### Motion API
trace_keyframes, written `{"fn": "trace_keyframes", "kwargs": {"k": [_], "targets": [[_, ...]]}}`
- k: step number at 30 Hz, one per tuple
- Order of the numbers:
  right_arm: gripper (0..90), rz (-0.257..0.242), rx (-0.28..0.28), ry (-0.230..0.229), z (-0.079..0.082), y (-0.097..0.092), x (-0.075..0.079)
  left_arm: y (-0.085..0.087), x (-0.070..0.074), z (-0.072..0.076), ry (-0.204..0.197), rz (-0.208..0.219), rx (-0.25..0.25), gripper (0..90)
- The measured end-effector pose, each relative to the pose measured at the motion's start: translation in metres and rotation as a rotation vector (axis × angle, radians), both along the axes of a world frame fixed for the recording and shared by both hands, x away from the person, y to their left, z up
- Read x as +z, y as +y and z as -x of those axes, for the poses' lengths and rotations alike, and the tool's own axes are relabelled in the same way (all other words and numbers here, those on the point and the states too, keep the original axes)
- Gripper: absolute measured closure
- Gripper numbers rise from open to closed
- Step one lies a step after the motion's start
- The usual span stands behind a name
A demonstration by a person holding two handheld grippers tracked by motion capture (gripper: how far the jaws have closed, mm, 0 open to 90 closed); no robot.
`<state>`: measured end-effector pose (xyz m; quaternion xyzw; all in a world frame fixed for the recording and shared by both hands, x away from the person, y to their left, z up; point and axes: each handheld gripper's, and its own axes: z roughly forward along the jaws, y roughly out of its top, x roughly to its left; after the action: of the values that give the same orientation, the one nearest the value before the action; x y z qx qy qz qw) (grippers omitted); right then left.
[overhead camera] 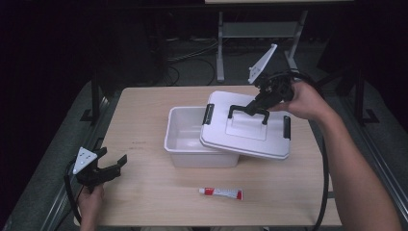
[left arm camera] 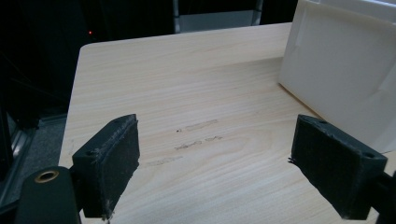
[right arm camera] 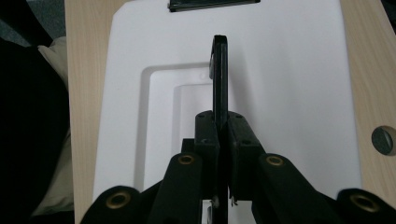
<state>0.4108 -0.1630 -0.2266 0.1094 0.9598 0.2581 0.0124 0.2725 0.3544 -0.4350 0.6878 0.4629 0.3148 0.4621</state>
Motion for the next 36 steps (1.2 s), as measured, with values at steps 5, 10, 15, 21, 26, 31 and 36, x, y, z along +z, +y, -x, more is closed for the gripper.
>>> {"fn": "trace_keyframes", "kwargs": {"k": [5, 10, 15, 21, 26, 31, 36], "targets": [[83.8, -0.009, -0.034, -0.009, 0.008, -0.020, 0.001, -0.001, 0.000, 0.000, -0.002, -0.005, -0.002, 14.7], [83.8, -0.017, -0.068, -0.012, 0.017, -0.040, -0.001, -0.001, 0.000, 0.000, -0.004, -0.006, 0.003, 14.7], [83.9, -0.022, -0.103, -0.017, 0.026, -0.058, -0.005, -0.001, 0.000, 0.000, -0.003, -0.011, 0.003, 14.7], [83.8, -0.025, -0.140, -0.012, 0.037, -0.078, -0.012, -0.002, -0.001, 0.000, -0.003, -0.010, 0.004, 14.7], [83.9, -0.037, -0.169, -0.013, 0.045, -0.093, -0.018, -0.002, 0.000, 0.000, -0.005, -0.008, 0.005, 14.7], [83.9, -0.040, -0.193, -0.012, 0.054, -0.105, -0.020, -0.004, 0.000, 0.001, -0.006, -0.019, 0.000, 14.7], [83.8, -0.040, -0.220, -0.008, 0.062, -0.119, -0.025, -0.005, 0.000, 0.001, -0.006, -0.021, -0.003, 14.7]]}}
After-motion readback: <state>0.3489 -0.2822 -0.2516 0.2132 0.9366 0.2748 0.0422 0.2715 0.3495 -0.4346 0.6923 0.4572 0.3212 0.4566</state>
